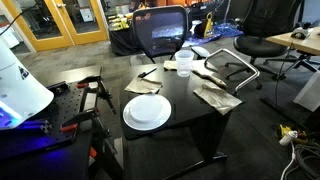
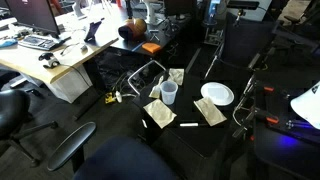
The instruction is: Move the cup to the left
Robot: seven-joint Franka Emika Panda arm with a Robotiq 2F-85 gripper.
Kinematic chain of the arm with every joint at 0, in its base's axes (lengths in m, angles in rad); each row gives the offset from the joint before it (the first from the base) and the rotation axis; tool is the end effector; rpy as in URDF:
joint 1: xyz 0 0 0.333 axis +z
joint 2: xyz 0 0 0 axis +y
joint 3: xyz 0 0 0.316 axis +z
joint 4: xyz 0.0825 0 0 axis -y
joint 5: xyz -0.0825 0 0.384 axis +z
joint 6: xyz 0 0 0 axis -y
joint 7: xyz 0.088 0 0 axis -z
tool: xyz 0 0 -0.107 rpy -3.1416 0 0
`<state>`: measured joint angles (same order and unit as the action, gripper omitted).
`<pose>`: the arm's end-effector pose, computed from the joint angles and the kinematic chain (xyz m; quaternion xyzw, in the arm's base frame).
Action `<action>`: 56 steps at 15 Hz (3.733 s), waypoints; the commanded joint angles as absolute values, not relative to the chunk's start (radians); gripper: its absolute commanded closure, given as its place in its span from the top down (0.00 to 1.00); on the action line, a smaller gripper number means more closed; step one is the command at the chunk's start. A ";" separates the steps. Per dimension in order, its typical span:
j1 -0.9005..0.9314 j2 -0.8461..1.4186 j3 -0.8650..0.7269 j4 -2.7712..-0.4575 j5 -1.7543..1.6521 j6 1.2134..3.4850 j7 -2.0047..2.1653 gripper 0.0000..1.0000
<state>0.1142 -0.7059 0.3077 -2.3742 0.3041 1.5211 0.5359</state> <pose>0.2793 0.1827 0.5397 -0.9895 0.1053 0.0982 0.0124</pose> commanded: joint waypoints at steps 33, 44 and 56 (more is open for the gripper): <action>0.012 -0.315 0.323 -2.580 -0.051 2.448 0.751 1.00; -0.019 -0.230 0.306 -2.541 -0.151 2.536 0.823 1.00; 0.038 0.166 0.155 -2.266 -0.191 2.550 0.823 1.00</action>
<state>-0.0088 0.0711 0.1979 -2.3513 -0.2514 2.5661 0.8895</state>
